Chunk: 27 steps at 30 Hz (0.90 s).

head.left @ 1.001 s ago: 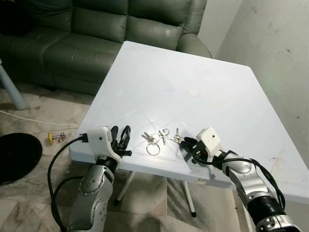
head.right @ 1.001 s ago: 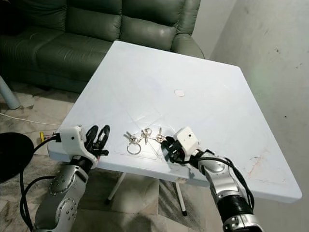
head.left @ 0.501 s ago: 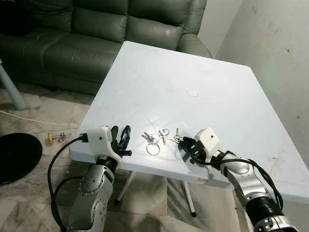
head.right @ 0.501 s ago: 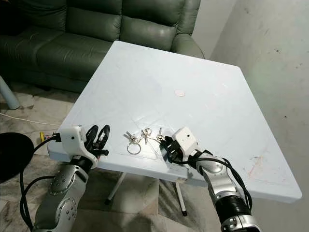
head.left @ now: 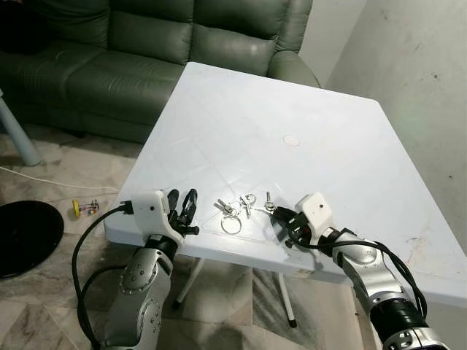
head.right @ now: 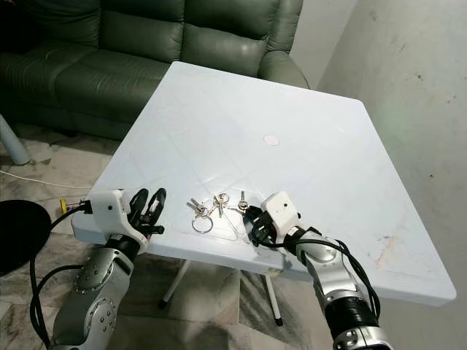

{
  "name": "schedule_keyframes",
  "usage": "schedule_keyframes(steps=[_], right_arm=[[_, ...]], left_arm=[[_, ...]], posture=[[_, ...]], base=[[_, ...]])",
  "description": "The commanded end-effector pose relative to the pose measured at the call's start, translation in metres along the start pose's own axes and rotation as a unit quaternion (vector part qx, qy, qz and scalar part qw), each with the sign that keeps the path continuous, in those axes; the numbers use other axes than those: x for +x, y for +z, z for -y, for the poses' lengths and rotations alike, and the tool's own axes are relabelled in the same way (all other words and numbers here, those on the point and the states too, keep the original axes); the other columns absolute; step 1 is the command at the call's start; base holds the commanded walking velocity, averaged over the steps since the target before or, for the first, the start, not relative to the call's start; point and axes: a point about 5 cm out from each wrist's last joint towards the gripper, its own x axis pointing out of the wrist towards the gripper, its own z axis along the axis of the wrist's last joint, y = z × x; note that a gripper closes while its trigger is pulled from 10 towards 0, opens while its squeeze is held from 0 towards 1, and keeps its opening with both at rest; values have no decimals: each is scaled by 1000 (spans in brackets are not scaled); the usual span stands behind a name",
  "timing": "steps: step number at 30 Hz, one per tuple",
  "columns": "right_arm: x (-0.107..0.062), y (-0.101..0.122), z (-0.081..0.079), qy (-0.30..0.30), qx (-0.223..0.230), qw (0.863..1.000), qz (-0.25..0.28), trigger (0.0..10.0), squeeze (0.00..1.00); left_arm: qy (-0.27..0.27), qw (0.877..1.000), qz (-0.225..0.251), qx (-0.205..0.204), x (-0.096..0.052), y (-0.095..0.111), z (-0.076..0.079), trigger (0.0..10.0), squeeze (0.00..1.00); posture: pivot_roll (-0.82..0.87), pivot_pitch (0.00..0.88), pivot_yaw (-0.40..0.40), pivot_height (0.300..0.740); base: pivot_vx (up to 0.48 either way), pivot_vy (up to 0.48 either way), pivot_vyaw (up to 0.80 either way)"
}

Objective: Hang keys on a hook

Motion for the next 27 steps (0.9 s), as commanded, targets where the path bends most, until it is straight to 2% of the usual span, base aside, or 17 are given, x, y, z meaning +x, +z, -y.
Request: schedule_keyframes(steps=[1, 2, 6, 10, 13, 20, 21, 22, 23, 27], right_arm=[[-4, 9, 11, -38, 28, 998, 28, 0, 0], [-6, 15, 14, -55, 46, 996, 57, 0, 0], [-9, 24, 18, -82, 65, 990, 93, 0, 0], [-20, 38, 25, -163, 100, 968, 162, 0, 0], [-26, 44, 24, -189, 113, 958, 184, 0, 0], [-35, 50, 20, -212, 122, 948, 202, 0, 0], [-36, 50, 18, -217, 128, 947, 200, 980, 0], [-36, 49, 17, -223, 137, 945, 196, 8980, 0], [-38, 48, 15, -238, 144, 942, 190, 10000, 0], [-42, 43, 10, -280, 142, 935, 167, 10000, 0]], left_arm=[[-5, 1000, 5, -10, 4, 3, 6, 10000, 0], [-4, 1000, 5, -10, 5, 3, 5, 10000, 0], [-3, 1000, 5, -7, 6, 4, 4, 10000, 0], [-5, 1000, 3, 9, 12, 6, 1, 10000, 0], [-7, 1000, 4, 15, 17, 9, 0, 10000, 0], [-8, 1000, 7, 29, 24, 14, -2, 10000, 0], [-9, 999, 10, 30, 25, 15, -3, 10000, 0], [-8, 999, 12, 31, 26, 16, -3, 10000, 0], [-7, 999, 11, 32, 28, 16, -4, 10000, 0], [-4, 1000, 3, 22, 30, 14, -5, 10000, 0]], posture=[[146, 73, -164, 740], [146, 73, -164, 740], [142, 65, -156, 740], [140, 55, -147, 740], [140, 47, -140, 740], [147, 34, -134, 740], [147, 34, -134, 740], [148, 29, -134, 740], [148, 29, -134, 740], [148, 16, -131, 740]], base=[[0, 0, 0], [0, 0, 0], [0, 0, 0], [0, 0, 0], [0, 0, 0], [0, 0, 0], [0, 0, 0], [0, 0, 0], [0, 0, 0], [0, 0, 0]])
